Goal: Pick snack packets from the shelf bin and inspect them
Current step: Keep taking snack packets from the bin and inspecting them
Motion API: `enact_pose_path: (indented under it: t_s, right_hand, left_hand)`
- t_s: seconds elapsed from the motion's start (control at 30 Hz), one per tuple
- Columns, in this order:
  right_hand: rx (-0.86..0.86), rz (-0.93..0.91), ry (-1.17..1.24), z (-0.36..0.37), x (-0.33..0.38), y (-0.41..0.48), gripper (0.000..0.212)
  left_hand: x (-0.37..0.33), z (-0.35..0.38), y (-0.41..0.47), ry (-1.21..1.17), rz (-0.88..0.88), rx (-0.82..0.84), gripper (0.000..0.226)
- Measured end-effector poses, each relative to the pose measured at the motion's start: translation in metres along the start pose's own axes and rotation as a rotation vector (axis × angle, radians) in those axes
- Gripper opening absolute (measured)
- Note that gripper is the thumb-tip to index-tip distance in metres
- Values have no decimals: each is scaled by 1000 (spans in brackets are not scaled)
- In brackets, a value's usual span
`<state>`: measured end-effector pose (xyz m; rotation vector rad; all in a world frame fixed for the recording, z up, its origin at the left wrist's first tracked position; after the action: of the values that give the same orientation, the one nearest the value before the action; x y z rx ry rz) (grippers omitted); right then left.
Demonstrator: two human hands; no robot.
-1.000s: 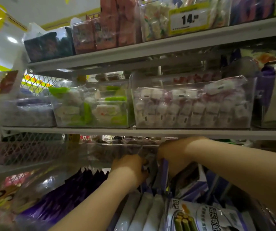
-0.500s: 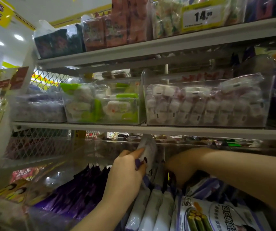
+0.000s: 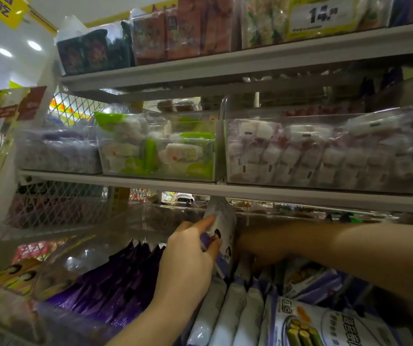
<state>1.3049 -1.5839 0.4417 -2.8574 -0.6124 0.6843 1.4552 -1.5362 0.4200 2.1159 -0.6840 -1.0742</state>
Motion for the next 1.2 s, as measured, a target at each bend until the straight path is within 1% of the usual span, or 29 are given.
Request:
enact_pose_path:
  t_s: [0.07,0.13,0.2,0.33,0.53,0.63,0.73,0.83,0.93,1.03,1.1,1.2]
  right_hand:
    - [-49,17,-40,-2,-2,3,36]
    - [-73,25,-111,-7,-7,2,38]
    - [-141,17,-183,-16,-11,-5,40]
    - [-258,49,-170,-20,-17,-19,39]
    - [-452,92,-4,-18,-25,-59,34]
    - [-497,129,117,-13,-28,-85,37]
    - [-535,167,210,-11,-29,-108,19]
    - [-582,214,233,-5,-26,-128,16]
    - [-729,161,222,1,-18,-151,16]
    - [-810,87,234,6,-11,-169,9]
    - [-834,62,252,9,-8,-177,4]
    - [-865,46,277,13,-8,-186,8]
  left_hand:
    - [1,0,0,2,-4,-3,48]
    - [1,1,0,15,-1,-6,48]
    - [1,1,1,32,-5,-3,49]
    - [-1,0,2,51,2,-11,49]
    - [-8,-1,-1,91,8,-9,48]
    - [-18,-3,-4,171,32,7,47]
    - [-30,-6,-8,270,76,13,45]
    - [-39,-9,-15,303,99,29,45]
    - [-47,-10,-28,326,122,61,45]
    - [-57,-7,-41,384,129,131,46]
    - [-65,-3,-50,488,155,173,48]
    - [-73,5,-62,678,200,239,50]
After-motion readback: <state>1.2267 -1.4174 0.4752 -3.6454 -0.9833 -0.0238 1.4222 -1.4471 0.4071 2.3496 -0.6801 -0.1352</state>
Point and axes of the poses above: each hand's wrist, its own y-axis towards the middle knuckle, its own z-axis out of the palm, x = y × z, the point moved 6 cm from there along y, towards the middle knuckle, and after that the axes turned 13 degrees about x, right-handed, at the moved point
